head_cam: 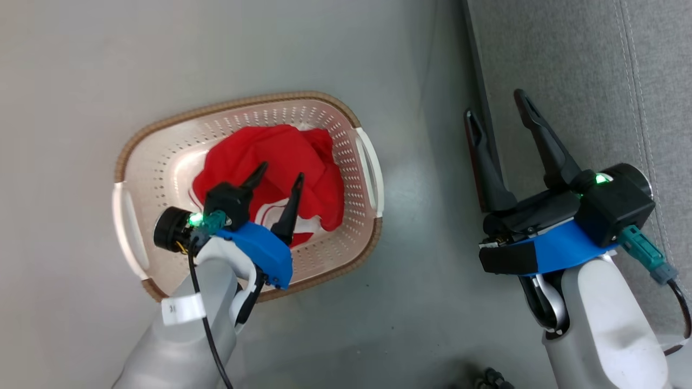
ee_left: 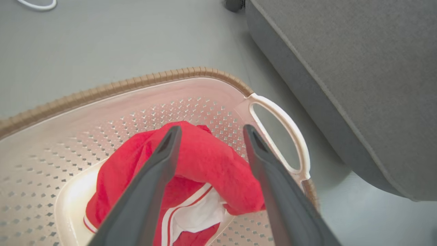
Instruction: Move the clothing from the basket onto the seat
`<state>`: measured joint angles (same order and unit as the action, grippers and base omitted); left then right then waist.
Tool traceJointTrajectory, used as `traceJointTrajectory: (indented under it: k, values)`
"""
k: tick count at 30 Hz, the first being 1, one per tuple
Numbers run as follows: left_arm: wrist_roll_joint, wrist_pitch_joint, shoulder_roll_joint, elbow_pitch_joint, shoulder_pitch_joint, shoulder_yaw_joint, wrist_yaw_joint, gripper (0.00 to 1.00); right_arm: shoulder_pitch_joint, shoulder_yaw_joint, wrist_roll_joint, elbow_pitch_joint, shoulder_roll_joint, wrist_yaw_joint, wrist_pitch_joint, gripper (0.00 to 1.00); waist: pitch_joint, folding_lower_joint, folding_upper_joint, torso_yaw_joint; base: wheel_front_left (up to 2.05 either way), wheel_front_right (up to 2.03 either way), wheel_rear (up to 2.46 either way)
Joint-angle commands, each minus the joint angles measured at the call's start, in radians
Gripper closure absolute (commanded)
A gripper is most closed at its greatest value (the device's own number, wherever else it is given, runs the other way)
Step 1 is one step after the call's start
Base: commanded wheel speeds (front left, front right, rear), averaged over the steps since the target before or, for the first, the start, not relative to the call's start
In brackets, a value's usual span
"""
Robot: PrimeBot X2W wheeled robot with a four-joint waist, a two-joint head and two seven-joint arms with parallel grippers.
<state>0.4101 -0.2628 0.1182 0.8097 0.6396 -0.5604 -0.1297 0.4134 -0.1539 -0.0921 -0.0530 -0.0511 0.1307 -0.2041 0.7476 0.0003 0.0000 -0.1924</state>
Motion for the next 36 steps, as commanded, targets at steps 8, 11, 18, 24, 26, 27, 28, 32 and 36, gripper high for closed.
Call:
traceJointTrajectory:
  k: [8, 11, 18, 24, 26, 27, 28, 32, 36]
  values:
    - [0.075, 0.023, -0.016, 0.197, 0.142, -0.047, -0.001, 0.0, 0.055, -0.034, -0.031, -0.01, 0.001, 0.0, -0.03, 0.0, 0.089, -0.0003, 0.0, -0.064, 0.0, 0.0, 0.0]
    - [0.086, 0.037, -0.022, 0.272, 0.176, -0.04, 0.01, 0.0, 0.065, -0.043, -0.046, -0.016, 0.001, 0.0, -0.039, 0.0, 0.106, -0.0003, 0.0, -0.079, 0.0, 0.0, 0.0]
    - [0.113, 0.076, -0.041, 0.387, 0.211, -0.028, 0.032, 0.0, 0.073, -0.047, -0.059, -0.036, 0.001, 0.0, -0.054, 0.0, 0.121, -0.0003, 0.0, -0.097, 0.0, 0.0, 0.0]
    - [0.101, 0.027, -0.041, 0.413, 0.232, -0.029, 0.095, 0.0, 0.075, -0.04, -0.063, -0.04, 0.001, 0.0, -0.058, 0.0, 0.127, -0.0003, 0.0, -0.093, 0.0, 0.0, 0.0]
    - [0.105, 0.021, -0.038, 0.421, 0.232, -0.025, 0.105, 0.0, 0.079, -0.044, -0.067, -0.041, 0.001, 0.0, -0.06, 0.0, 0.128, -0.0003, 0.0, -0.088, 0.0, 0.0, 0.0]
    - [0.11, 0.019, -0.039, 0.426, 0.231, -0.022, 0.103, 0.0, 0.081, -0.044, -0.067, -0.041, 0.001, 0.0, -0.06, 0.0, 0.128, -0.0003, 0.0, -0.086, 0.0, 0.0, 0.0]
    - [0.113, 0.018, -0.039, 0.431, 0.229, -0.02, 0.1, 0.0, 0.081, -0.046, -0.067, -0.041, 0.001, 0.0, -0.06, 0.0, 0.129, -0.0003, 0.0, -0.084, 0.0, 0.0, 0.0]
    - [0.129, 0.034, -0.043, 0.442, 0.226, -0.015, 0.085, 0.0, 0.079, -0.05, -0.065, -0.042, 0.001, 0.0, -0.062, 0.0, 0.132, -0.0003, 0.0, -0.079, 0.0, 0.0, 0.0]
    - [0.155, 0.062, -0.051, 0.451, 0.22, -0.009, 0.058, 0.0, 0.086, -0.052, -0.062, -0.04, 0.001, 0.0, -0.062, 0.0, 0.14, -0.0003, 0.0, -0.079, 0.0, 0.0, 0.0]
